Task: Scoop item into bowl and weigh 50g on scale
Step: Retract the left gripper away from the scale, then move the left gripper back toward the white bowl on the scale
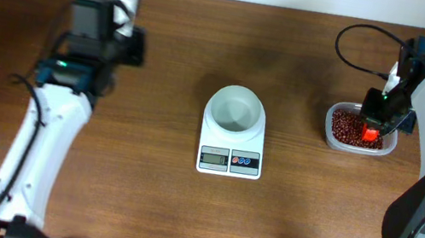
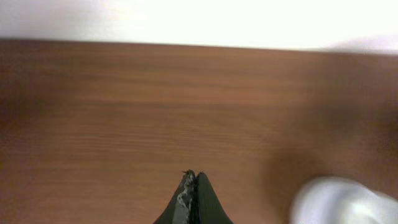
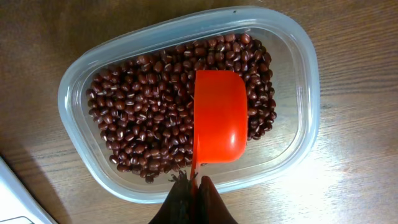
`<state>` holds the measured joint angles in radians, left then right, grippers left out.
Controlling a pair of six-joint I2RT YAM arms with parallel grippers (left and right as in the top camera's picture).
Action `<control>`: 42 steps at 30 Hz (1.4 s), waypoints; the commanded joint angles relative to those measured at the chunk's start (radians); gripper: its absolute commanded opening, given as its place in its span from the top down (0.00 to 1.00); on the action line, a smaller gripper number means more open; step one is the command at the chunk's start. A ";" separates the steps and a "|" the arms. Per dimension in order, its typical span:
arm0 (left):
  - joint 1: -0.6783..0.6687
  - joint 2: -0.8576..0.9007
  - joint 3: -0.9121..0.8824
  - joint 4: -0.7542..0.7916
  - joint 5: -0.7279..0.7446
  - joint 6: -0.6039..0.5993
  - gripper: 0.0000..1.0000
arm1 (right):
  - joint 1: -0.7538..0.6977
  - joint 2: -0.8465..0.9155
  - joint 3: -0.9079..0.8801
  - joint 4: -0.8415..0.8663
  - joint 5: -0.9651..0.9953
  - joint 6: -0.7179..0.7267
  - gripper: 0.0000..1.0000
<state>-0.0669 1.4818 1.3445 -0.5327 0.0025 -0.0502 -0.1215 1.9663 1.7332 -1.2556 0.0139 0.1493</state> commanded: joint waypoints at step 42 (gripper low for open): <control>-0.199 -0.081 0.038 -0.588 0.235 -0.043 1.00 | 0.003 -0.007 -0.002 -0.013 -0.002 -0.003 0.96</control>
<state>-0.1593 1.4033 1.3605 -1.0920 0.3065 -0.0792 -0.1215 1.9663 1.7313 -1.2697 0.0143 0.1493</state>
